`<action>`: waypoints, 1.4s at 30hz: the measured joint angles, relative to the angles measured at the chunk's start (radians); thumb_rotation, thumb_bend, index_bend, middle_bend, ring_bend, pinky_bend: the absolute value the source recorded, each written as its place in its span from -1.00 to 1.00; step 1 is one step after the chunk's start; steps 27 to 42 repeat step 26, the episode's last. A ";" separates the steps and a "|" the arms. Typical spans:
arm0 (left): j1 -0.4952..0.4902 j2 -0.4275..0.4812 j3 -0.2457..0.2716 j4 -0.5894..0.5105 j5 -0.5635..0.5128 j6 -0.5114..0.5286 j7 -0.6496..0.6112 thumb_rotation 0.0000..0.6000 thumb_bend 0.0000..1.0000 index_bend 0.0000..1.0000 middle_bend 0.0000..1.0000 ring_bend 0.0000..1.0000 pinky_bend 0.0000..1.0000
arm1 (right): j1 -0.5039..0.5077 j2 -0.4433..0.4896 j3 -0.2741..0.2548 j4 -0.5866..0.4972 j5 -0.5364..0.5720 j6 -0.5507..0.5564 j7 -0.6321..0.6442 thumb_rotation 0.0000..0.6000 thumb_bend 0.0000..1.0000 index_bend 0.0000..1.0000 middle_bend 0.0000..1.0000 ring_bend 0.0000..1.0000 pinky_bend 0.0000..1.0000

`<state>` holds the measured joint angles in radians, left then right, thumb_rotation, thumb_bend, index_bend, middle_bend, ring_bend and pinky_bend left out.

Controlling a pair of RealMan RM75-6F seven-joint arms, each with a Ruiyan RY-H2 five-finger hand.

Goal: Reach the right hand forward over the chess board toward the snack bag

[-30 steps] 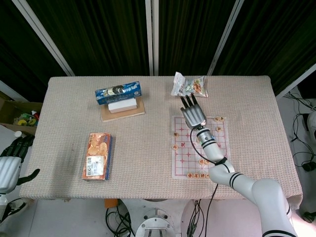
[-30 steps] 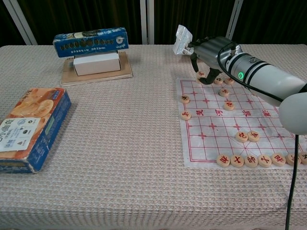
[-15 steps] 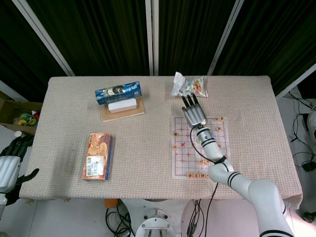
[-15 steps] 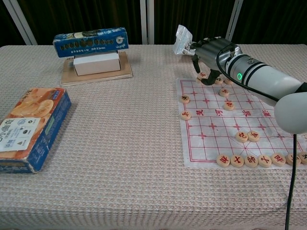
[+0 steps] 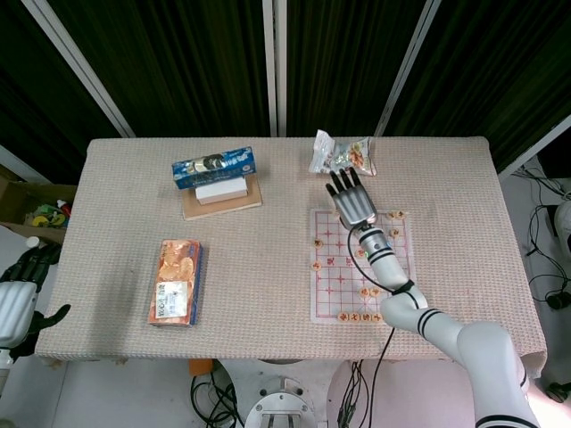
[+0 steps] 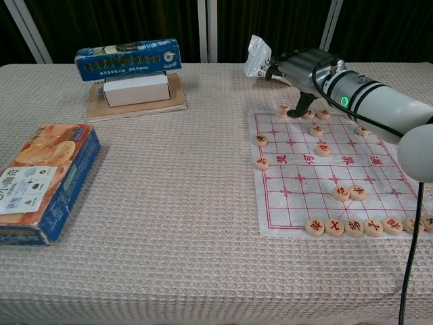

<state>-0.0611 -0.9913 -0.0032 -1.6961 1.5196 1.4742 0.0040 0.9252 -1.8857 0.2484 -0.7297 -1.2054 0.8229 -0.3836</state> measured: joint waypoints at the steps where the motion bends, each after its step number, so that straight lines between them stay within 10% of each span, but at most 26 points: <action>1: 0.000 0.001 0.000 0.001 0.001 0.001 -0.002 1.00 -0.61 -0.87 -0.84 -0.89 -0.55 | -0.009 0.021 -0.005 -0.027 -0.010 0.014 0.006 1.00 -0.60 -0.74 -0.94 -1.00 -1.00; 9: 0.002 0.009 -0.009 0.001 -0.015 0.005 -0.028 1.00 -0.61 -0.87 -0.84 -0.89 -0.55 | -0.137 0.305 -0.070 -0.418 -0.035 0.123 -0.073 1.00 -0.64 -1.00 -1.00 -1.00 -1.00; 18: 0.001 -0.001 -0.022 -0.004 -0.049 0.000 0.006 1.00 -0.61 -0.87 -0.84 -0.89 -0.55 | -0.560 0.799 -0.201 -0.930 -0.040 0.543 -0.056 1.00 -0.62 -1.00 -1.00 -1.00 -1.00; 26: -0.001 -0.020 -0.030 -0.001 -0.060 0.004 0.042 1.00 -0.61 -0.87 -0.84 -0.89 -0.55 | -0.754 0.835 -0.278 -0.749 -0.086 0.666 0.240 1.00 -0.59 -1.00 -1.00 -1.00 -1.00; 42: -0.001 -0.020 -0.030 -0.001 -0.060 0.004 0.042 1.00 -0.61 -0.87 -0.84 -0.89 -0.55 | -0.754 0.835 -0.278 -0.749 -0.086 0.666 0.240 1.00 -0.59 -1.00 -1.00 -1.00 -1.00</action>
